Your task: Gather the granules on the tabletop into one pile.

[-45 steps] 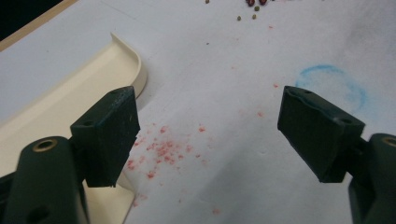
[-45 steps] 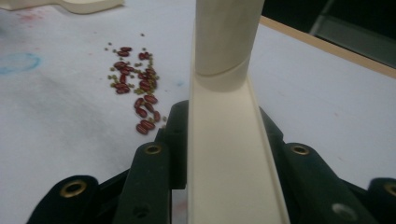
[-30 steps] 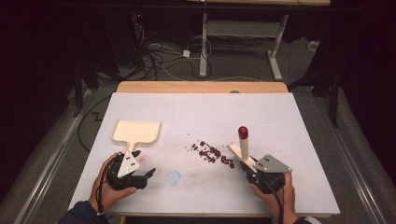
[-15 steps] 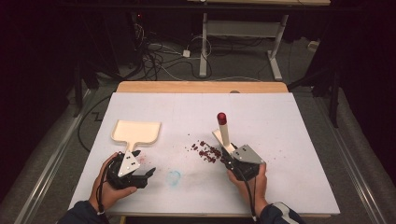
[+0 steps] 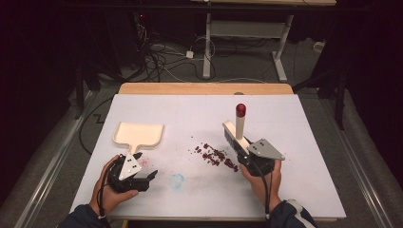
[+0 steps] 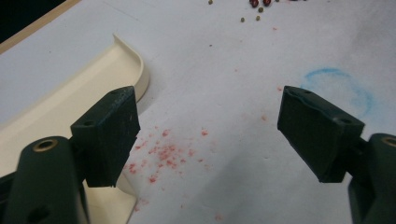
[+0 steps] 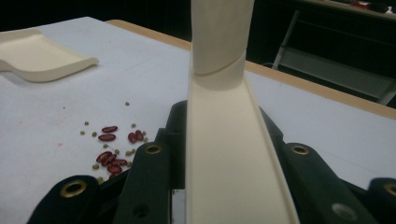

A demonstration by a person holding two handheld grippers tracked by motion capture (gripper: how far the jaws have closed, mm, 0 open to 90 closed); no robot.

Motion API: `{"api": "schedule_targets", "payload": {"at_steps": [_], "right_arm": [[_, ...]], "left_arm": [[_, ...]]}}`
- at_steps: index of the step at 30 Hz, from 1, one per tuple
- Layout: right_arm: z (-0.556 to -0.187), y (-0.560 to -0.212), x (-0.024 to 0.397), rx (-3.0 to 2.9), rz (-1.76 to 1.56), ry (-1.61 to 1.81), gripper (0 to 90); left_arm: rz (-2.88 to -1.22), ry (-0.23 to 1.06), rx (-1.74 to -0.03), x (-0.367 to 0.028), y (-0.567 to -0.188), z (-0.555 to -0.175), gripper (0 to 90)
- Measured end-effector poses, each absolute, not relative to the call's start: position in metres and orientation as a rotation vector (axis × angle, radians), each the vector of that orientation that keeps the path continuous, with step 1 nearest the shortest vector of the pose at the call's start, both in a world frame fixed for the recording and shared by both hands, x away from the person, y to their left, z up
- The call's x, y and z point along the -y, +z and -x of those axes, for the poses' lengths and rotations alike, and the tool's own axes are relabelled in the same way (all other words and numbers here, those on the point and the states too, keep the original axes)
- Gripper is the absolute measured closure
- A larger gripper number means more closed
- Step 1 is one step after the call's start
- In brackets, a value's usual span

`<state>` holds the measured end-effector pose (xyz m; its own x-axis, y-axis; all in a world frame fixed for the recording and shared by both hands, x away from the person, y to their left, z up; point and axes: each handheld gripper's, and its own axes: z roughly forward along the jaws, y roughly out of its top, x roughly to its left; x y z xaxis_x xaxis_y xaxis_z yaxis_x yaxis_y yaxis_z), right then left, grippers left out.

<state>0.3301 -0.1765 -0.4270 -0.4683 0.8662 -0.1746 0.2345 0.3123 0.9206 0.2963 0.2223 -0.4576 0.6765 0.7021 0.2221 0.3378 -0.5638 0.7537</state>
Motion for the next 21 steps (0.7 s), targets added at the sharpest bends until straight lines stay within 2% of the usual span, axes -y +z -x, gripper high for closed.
{"api": "schedule_targets", "payload": {"at_steps": [5,10,14,21], "right_arm": [[-0.319,-0.431,0.197,-1.904,-1.032,1.135,67.5],[-0.318,-0.445,0.199,-1.930,-1.095,1.100,67.6],[-0.319,-0.456,0.187,-1.922,-1.176,1.144,67.7],[-0.318,-0.462,0.145,-1.935,-1.094,1.118,67.5]], "left_arm": [[-2.190,0.674,-0.795,-0.221,-0.457,-0.296,19.9],[-2.189,0.677,-0.789,-0.221,-0.457,-0.296,19.9],[-2.195,0.677,-0.793,-0.219,-0.458,-0.297,20.9],[-2.192,0.673,-0.794,-0.218,-0.458,-0.297,21.5]]}}
